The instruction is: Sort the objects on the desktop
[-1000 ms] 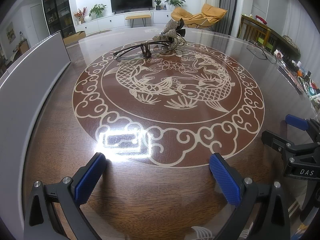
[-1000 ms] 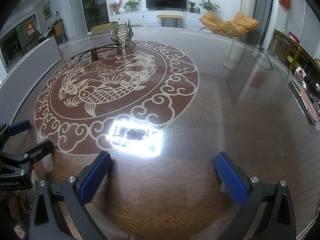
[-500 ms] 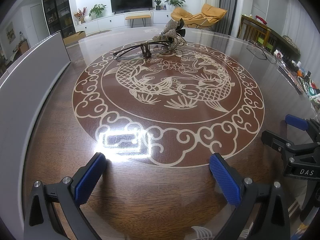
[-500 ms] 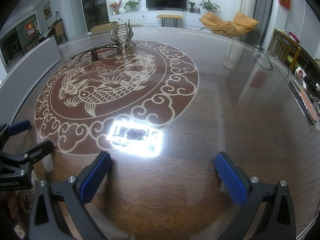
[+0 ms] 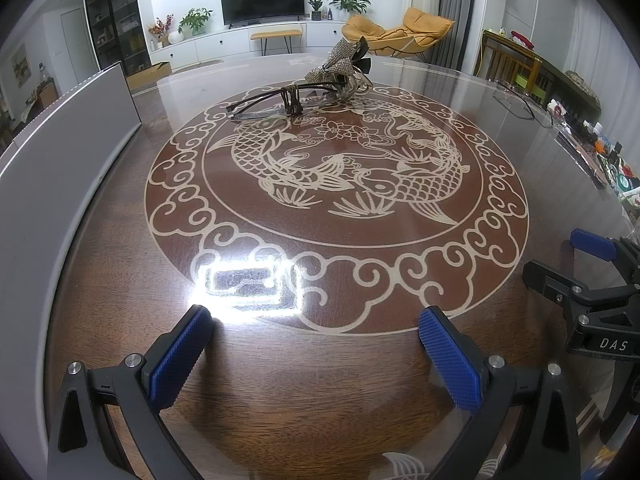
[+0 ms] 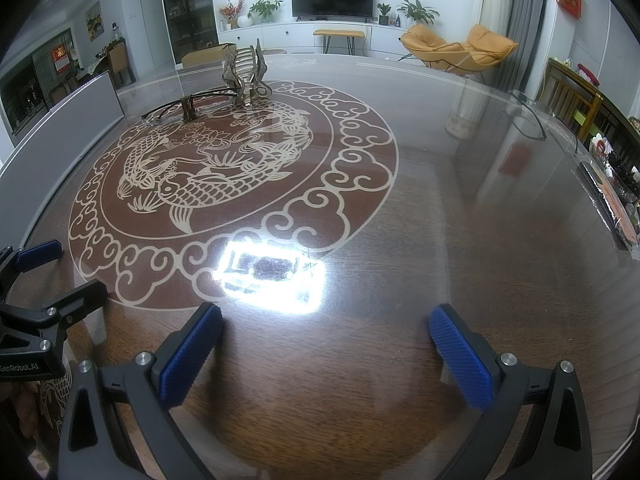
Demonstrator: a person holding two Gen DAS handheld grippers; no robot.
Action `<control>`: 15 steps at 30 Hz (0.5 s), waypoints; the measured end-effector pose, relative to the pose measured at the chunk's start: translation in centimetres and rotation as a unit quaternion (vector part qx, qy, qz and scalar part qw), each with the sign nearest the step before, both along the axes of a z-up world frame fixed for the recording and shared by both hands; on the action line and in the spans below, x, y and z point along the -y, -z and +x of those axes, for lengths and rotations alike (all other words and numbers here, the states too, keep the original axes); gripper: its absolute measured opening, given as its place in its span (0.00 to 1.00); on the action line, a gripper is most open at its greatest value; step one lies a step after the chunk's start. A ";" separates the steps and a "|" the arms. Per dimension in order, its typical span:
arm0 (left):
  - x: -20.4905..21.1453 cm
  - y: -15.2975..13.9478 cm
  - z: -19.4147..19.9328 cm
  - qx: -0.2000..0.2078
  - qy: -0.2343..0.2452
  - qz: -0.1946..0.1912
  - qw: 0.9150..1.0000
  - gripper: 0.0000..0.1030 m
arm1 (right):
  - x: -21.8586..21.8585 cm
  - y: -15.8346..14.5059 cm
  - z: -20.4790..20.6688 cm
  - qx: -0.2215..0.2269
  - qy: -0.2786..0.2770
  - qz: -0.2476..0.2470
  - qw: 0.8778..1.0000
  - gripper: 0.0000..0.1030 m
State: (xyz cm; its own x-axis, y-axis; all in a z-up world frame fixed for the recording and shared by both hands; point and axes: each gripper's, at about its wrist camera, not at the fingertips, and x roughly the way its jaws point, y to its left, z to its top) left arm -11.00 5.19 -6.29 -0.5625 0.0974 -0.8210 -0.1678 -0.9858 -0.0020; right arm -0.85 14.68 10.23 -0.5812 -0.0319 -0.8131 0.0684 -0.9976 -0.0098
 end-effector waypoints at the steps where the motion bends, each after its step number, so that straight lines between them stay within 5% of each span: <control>1: 0.0 0.0 0.0 0.000 0.000 0.000 1.000 1.00 | 0.0 0.0 0.0 0.000 0.000 0.000 1.000 1.00; 15: 0.0 0.0 0.0 0.000 0.000 0.000 1.000 1.00 | 0.0 0.0 0.0 0.000 0.000 0.000 1.000 1.00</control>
State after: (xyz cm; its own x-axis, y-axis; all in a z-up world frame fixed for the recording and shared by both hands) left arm -11.01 5.21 -6.29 -0.5625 0.0976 -0.8210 -0.1679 -0.9858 -0.0021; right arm -0.85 14.67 10.23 -0.5812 -0.0318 -0.8132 0.0683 -0.9976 -0.0098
